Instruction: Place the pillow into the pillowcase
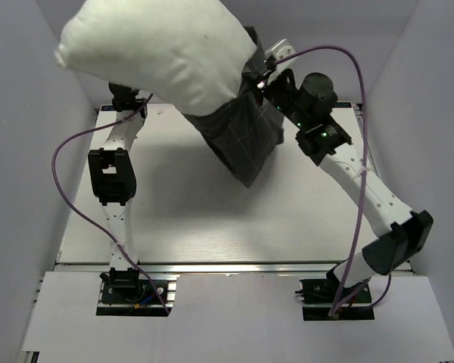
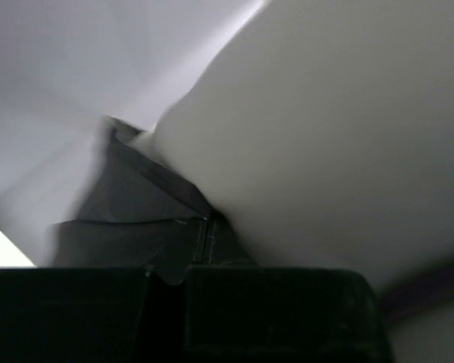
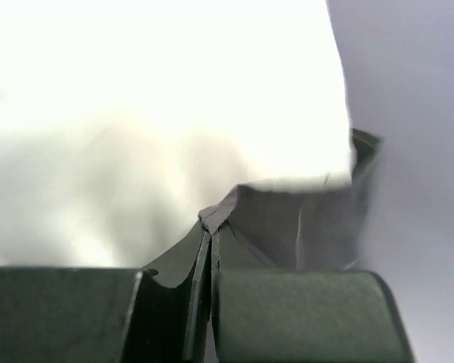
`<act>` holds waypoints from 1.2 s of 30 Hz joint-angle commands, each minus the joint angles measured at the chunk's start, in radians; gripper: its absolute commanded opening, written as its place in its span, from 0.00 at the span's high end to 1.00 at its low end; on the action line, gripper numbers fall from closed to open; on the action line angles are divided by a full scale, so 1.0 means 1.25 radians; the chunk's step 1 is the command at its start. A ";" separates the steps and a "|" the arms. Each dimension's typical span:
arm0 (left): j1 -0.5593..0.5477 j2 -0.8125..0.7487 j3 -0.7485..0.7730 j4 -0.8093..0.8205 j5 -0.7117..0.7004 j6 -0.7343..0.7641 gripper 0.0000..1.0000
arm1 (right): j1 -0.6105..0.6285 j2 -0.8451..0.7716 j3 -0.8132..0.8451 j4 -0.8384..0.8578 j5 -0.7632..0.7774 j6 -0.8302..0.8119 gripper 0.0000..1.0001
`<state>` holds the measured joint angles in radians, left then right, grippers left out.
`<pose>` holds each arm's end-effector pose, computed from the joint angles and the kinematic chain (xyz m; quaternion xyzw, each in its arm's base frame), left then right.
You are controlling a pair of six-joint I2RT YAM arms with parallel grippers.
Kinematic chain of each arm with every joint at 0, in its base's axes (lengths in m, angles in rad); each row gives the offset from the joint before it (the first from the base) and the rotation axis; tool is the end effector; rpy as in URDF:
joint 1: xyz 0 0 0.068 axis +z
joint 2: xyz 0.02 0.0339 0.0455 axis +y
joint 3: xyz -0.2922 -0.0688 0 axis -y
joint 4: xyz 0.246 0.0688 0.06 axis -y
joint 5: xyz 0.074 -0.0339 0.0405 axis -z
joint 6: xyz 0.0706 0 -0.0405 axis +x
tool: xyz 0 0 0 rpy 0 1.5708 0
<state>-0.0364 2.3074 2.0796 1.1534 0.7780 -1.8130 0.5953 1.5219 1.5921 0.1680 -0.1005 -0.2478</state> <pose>0.5421 -0.0693 0.4321 -0.0008 0.4642 -0.7731 0.4324 0.3165 0.2229 0.5165 -0.2886 0.5471 0.1663 0.7679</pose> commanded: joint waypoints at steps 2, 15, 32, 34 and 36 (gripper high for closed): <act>-0.016 -0.149 0.048 -0.297 -0.173 0.079 1.00 | 0.082 -0.108 -0.013 -0.052 -0.144 0.149 1.00; -0.025 -0.161 0.308 -0.484 -0.103 0.166 1.00 | -0.086 0.202 0.257 -0.210 -0.024 0.264 1.00; 0.018 -0.271 0.139 -0.755 -0.146 0.271 1.00 | -0.193 0.111 0.313 -0.082 -0.150 0.493 1.00; 0.014 -0.240 0.189 -0.745 -0.157 0.250 1.00 | -0.189 0.126 0.239 -0.161 -0.188 0.468 1.00; 0.011 -0.174 0.346 -0.747 -0.162 0.208 1.00 | -0.184 0.142 0.178 -0.216 -0.196 0.457 1.00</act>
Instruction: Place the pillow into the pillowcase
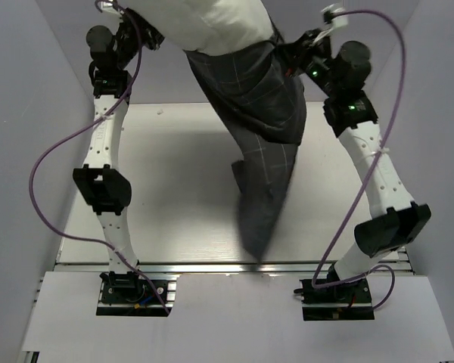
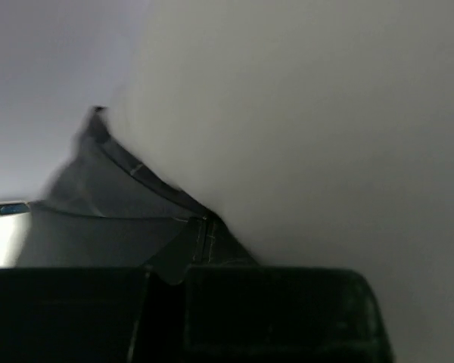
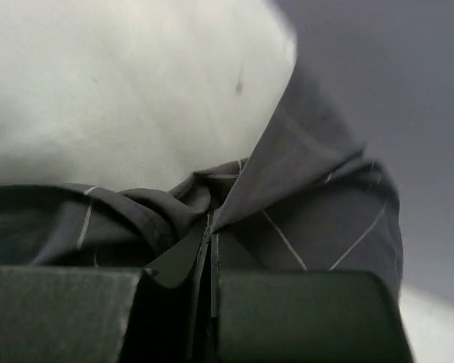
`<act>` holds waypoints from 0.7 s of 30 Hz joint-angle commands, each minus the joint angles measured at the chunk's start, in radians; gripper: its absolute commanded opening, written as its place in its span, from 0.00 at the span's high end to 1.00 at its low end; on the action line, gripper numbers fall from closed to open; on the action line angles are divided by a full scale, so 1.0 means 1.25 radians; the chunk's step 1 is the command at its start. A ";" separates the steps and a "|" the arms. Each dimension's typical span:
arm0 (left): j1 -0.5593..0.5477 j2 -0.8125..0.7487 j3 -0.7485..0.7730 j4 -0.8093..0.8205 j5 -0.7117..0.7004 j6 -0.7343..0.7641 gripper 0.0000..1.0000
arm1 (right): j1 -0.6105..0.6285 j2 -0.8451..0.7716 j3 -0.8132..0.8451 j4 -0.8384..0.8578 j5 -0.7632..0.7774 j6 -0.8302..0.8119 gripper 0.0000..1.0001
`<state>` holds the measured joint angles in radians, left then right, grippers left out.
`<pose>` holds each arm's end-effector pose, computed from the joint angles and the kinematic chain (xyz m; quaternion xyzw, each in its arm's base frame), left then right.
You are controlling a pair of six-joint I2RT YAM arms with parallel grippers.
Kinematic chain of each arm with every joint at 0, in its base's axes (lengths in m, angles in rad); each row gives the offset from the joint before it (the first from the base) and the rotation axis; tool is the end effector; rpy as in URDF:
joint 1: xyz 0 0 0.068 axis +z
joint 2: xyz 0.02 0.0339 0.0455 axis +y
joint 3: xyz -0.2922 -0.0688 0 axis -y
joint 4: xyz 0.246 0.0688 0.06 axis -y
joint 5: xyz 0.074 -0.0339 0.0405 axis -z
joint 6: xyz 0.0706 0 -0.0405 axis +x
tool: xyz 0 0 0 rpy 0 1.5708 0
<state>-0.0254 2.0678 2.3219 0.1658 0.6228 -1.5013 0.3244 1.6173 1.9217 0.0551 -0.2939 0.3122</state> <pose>0.5011 -0.0539 0.5438 -0.1583 0.5562 -0.6726 0.4617 0.3563 0.1414 0.5862 -0.1238 0.5624 0.3337 0.7463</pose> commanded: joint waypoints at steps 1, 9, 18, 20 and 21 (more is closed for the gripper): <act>0.001 0.023 0.176 0.056 -0.037 -0.059 1.00 | 0.033 0.071 -0.082 -0.140 -0.037 0.006 1.00; -0.016 -0.071 -0.067 0.194 0.006 -0.024 1.00 | 0.089 0.125 0.154 -0.157 -0.010 -0.138 1.00; -0.023 -0.069 -0.133 0.280 0.072 -0.041 1.00 | 0.039 0.164 0.288 0.043 0.139 -0.238 1.00; -0.023 -0.088 -0.226 0.279 0.083 -0.023 1.00 | 0.039 0.108 0.161 0.105 0.116 -0.207 1.00; -0.023 -0.080 -0.230 0.272 0.102 -0.016 1.00 | 0.056 0.052 0.105 0.126 0.076 -0.203 1.00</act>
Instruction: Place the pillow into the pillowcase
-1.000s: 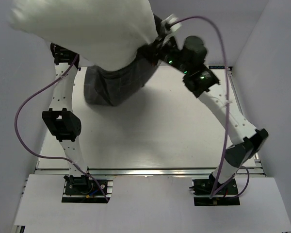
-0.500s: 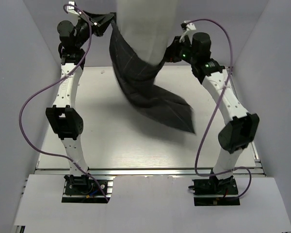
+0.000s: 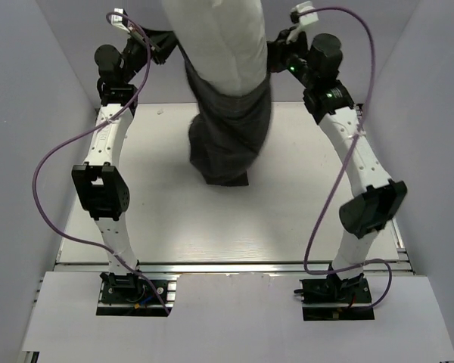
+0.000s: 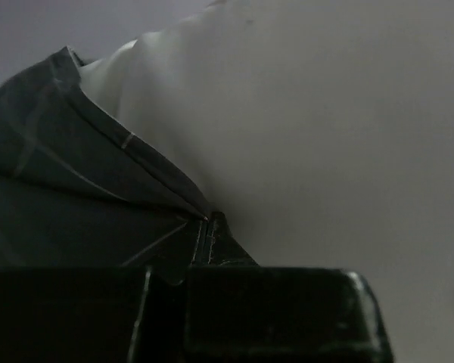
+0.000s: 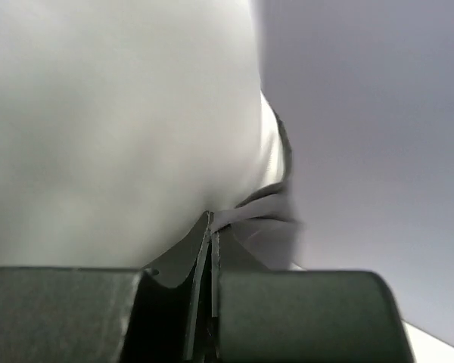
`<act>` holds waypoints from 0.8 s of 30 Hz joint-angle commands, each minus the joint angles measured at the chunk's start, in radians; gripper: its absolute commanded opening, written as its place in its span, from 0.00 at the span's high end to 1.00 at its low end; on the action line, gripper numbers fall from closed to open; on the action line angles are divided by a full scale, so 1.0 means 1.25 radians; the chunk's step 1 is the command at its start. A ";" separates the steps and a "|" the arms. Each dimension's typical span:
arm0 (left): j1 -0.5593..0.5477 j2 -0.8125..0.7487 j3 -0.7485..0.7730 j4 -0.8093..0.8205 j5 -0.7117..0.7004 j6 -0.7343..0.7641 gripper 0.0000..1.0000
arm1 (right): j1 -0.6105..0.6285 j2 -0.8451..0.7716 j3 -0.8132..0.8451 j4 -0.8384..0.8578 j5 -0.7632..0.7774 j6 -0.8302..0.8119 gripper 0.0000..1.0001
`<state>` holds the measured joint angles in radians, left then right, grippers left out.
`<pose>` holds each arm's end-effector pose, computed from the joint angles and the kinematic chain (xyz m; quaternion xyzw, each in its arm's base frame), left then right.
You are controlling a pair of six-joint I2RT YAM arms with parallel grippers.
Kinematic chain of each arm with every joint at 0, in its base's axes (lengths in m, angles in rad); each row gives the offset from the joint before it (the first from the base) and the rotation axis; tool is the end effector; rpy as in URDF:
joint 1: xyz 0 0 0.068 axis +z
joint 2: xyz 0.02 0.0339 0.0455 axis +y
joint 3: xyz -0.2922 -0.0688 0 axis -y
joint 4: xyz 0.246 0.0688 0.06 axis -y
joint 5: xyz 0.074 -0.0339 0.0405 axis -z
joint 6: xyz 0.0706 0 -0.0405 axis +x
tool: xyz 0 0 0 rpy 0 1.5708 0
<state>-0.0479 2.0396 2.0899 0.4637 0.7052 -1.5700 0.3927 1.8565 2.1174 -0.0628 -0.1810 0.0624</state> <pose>0.5032 -0.0699 0.5093 -0.1104 0.5483 -0.7066 0.4335 0.4249 0.1898 0.5435 -0.1727 0.6110 0.2296 0.7376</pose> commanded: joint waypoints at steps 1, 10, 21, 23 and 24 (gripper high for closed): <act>-0.005 -0.046 -0.029 0.022 0.043 0.043 1.00 | 0.024 -0.158 -0.103 0.201 -0.023 -0.017 1.00; -0.005 0.153 0.327 0.006 0.000 -0.058 1.00 | 0.254 -0.374 -0.484 0.239 -0.011 -0.195 1.00; -0.022 -0.071 0.063 0.007 0.067 -0.006 1.00 | -0.028 -0.039 0.109 0.058 0.027 -0.046 1.00; -0.012 -0.023 0.173 -0.022 0.054 -0.006 1.00 | 0.080 -0.221 -0.170 0.155 0.006 -0.150 1.00; -0.012 0.038 0.217 -0.036 0.039 -0.008 1.00 | 0.221 -0.289 -0.274 0.203 -0.010 -0.193 1.00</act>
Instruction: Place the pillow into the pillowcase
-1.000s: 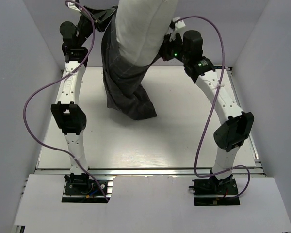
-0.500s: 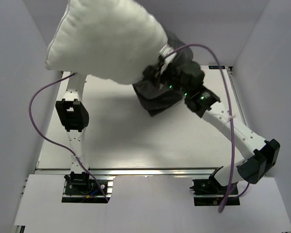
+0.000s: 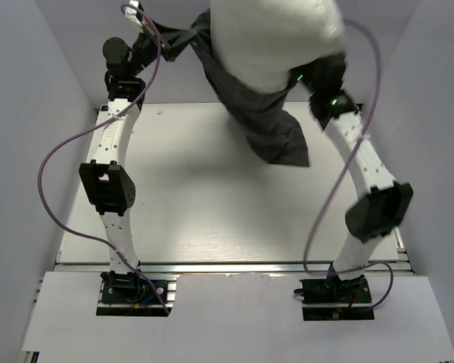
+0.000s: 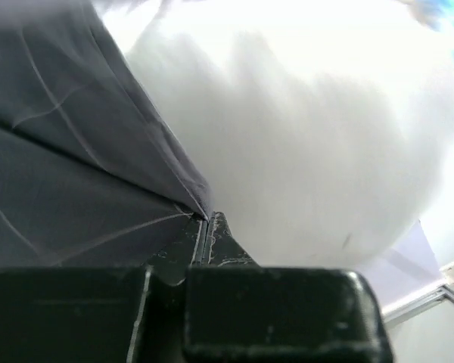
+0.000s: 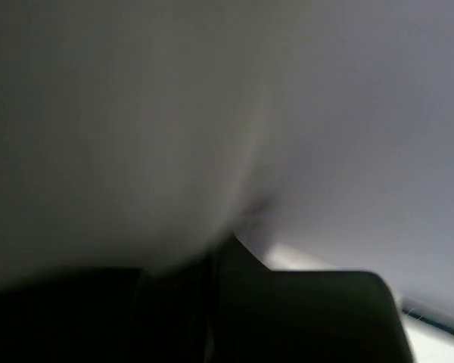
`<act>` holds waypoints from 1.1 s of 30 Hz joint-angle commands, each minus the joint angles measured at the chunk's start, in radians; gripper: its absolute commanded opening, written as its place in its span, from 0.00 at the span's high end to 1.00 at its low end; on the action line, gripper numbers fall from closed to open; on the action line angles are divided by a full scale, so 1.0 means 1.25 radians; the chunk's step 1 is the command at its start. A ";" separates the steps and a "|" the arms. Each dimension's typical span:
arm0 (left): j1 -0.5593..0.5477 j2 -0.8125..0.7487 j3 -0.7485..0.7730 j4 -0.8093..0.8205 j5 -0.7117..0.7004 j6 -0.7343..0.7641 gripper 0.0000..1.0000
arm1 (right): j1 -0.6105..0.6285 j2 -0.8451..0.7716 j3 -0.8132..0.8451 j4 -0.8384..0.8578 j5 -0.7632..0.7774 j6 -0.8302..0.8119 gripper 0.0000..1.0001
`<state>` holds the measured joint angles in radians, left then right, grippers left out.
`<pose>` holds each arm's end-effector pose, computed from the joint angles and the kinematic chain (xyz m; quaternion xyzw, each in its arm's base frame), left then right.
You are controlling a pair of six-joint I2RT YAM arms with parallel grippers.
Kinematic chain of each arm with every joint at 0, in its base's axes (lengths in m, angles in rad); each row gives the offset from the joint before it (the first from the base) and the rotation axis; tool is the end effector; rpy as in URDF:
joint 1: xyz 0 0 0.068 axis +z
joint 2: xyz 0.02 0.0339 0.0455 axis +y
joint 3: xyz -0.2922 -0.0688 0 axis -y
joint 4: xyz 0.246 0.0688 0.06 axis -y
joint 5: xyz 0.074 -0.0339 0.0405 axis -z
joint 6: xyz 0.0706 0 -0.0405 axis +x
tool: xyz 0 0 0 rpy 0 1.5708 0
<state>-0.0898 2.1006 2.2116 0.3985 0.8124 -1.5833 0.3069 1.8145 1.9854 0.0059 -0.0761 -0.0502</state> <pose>0.5058 -0.0970 0.5123 -0.0657 0.5727 -0.7221 0.3824 0.4415 0.1456 0.5234 -0.1426 0.6261 0.1223 0.7568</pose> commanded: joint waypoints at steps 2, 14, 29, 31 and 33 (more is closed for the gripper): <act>0.020 0.039 0.209 0.013 -0.072 -0.022 1.00 | 0.440 -0.358 -0.330 0.239 -0.090 -0.185 1.00; 0.012 -0.072 0.067 0.040 -0.051 -0.040 1.00 | 0.062 -0.058 0.079 0.097 0.057 -0.052 1.00; 0.002 0.003 0.157 0.054 -0.071 -0.067 1.00 | 0.335 -0.308 -0.403 0.426 0.120 -0.375 1.00; 0.002 -0.004 0.156 0.053 -0.063 -0.067 1.00 | 0.237 -0.205 -0.332 0.454 0.159 -0.359 1.00; 0.003 -0.010 0.148 0.054 -0.060 -0.067 1.00 | 0.140 -0.158 -0.218 0.410 0.188 -0.300 1.00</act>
<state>-0.0864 2.1601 2.3775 0.4114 0.7956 -1.6577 0.6685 1.5616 1.5452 0.3691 -0.0303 -0.4690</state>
